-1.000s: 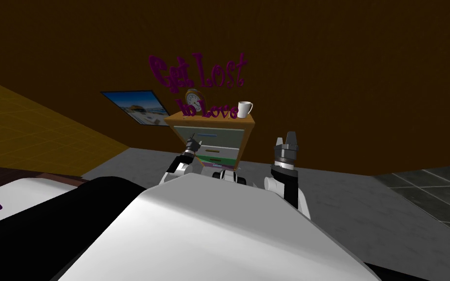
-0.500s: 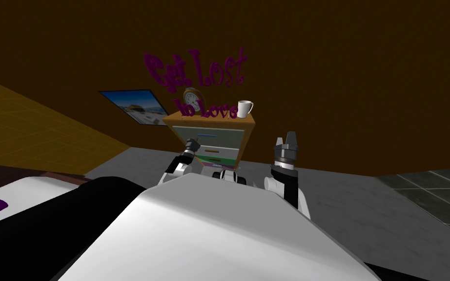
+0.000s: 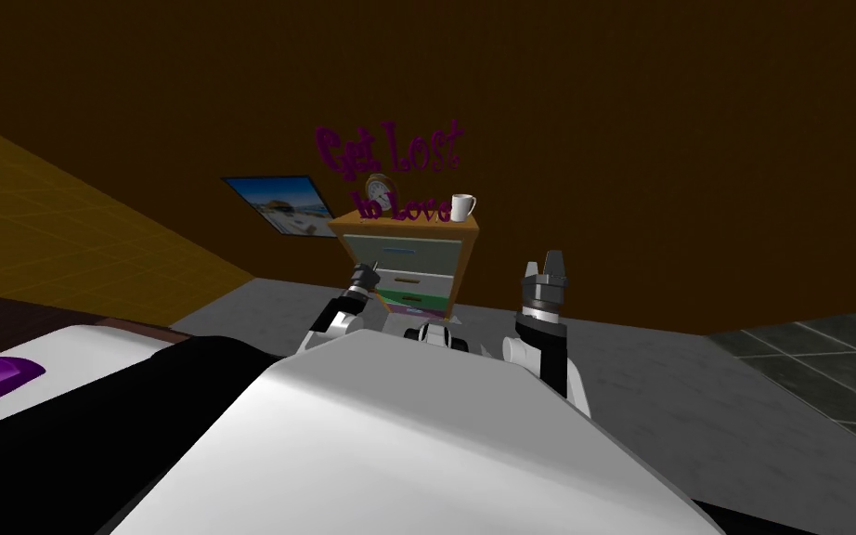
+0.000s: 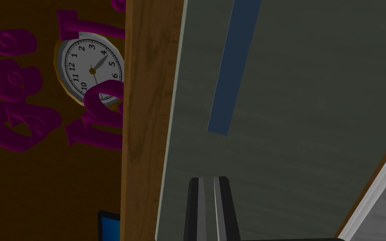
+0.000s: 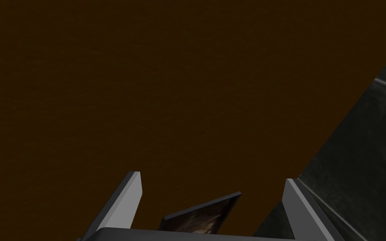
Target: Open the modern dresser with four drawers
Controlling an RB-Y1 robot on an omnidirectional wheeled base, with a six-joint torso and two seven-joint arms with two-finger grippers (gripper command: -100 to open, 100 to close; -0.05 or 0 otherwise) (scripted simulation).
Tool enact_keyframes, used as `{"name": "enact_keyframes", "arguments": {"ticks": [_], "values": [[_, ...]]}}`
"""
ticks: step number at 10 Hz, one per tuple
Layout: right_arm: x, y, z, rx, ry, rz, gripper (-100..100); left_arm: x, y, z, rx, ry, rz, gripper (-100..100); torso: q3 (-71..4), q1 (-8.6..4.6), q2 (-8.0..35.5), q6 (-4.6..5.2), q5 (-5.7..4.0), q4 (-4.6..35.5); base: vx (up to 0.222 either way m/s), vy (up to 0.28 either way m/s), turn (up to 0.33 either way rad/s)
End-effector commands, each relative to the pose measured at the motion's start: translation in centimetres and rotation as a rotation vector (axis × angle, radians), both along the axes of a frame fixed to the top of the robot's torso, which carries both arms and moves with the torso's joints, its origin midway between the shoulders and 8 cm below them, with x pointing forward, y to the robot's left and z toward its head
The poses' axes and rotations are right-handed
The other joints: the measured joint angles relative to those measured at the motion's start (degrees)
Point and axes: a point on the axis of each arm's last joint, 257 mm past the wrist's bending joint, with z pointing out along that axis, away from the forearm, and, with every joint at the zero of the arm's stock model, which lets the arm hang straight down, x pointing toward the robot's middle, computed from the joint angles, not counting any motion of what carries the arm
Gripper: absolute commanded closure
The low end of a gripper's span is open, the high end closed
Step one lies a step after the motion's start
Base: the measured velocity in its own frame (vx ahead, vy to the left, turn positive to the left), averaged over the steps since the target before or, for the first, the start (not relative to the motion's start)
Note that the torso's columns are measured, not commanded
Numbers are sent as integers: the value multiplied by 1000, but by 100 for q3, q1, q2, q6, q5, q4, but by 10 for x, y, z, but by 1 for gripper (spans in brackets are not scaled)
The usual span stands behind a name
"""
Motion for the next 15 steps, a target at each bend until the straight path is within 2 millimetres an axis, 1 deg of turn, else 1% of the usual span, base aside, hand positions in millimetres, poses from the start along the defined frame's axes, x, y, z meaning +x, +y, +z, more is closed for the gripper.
{"name": "enact_keyframes", "arguments": {"ticks": [1,2,4,5,6,7,11,12,13,15], "values": [[0,0,0,0,0,0,0,-2,1,0,0,16,1,-100,-1,-6,3,0,-2,-1,150,11,7],[0,0,0,0,0,0,0,-3,2,1,0,23,2,-100,22,13,41,0,2,10,163,23,-4],[0,0,0,0,0,0,0,-4,2,1,0,24,2,-100,51,-1,83,0,0,24,129,-3,1],[0,0,0,0,0,0,0,-7,2,7,-1,26,1,-100,67,-4,112,0,-2,30,120,7,6],[0,0,0,0,0,0,0,-6,2,5,0,24,1,-100,59,-1,92,-1,-1,28,74,4,4],[0,0,0,0,0,0,0,-7,2,5,-1,25,1,100,56,0,94,0,0,25,11,0,0],[0,0,0,0,0,0,0,-14,-3,10,0,23,-11,100,61,-1,98,0,0,28,-175,-8,31],[0,0,0,0,0,0,0,-13,-2,9,0,24,-9,100,46,1,75,0,0,21,-84,-1,5],[0,0,0,0,0,0,0,-11,-1,6,-3,28,-7,-100,24,2,39,1,1,11,63,-1,-38],[0,0,0,0,0,0,0,-9,0,4,-6,31,-5,-100,2,1,8,0,0,0,153,8,-28]]}}
